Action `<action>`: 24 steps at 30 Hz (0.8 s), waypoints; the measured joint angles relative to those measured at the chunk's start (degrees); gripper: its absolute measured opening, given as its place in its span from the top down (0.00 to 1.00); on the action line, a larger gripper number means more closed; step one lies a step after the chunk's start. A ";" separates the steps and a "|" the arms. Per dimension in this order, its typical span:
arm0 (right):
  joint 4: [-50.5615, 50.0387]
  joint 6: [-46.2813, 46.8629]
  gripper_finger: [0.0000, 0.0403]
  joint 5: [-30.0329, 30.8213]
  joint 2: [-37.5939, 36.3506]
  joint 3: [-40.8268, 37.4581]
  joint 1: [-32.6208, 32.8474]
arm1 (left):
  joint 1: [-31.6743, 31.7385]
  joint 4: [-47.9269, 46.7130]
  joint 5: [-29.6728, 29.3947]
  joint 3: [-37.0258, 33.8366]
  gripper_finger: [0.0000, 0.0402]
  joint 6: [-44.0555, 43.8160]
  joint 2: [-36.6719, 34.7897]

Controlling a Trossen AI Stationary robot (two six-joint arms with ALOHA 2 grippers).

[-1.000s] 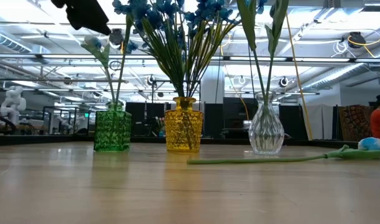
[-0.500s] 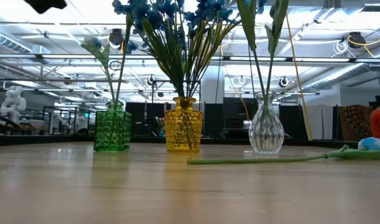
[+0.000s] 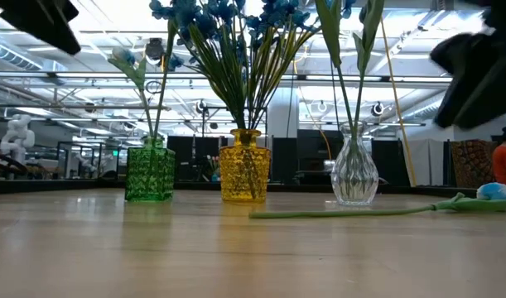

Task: Sort flowers into vase by color
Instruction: Put the white flower into the green vase

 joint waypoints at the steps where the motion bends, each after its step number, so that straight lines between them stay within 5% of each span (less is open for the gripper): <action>1: 0.09 -1.06 0.68 -0.70 0.56 -0.24 -1.13 | 0.00 0.02 0.01 0.00 0.49 -0.03 0.61; 18: -2.17 -15.06 0.68 -18.78 6.79 -2.13 -15.91 | 0.00 10.47 -0.82 -0.02 0.49 2.38 3.17; 24: -1.81 -15.94 0.80 -20.53 9.00 -1.89 -16.56 | 0.00 11.19 -1.29 -0.02 0.49 4.16 3.17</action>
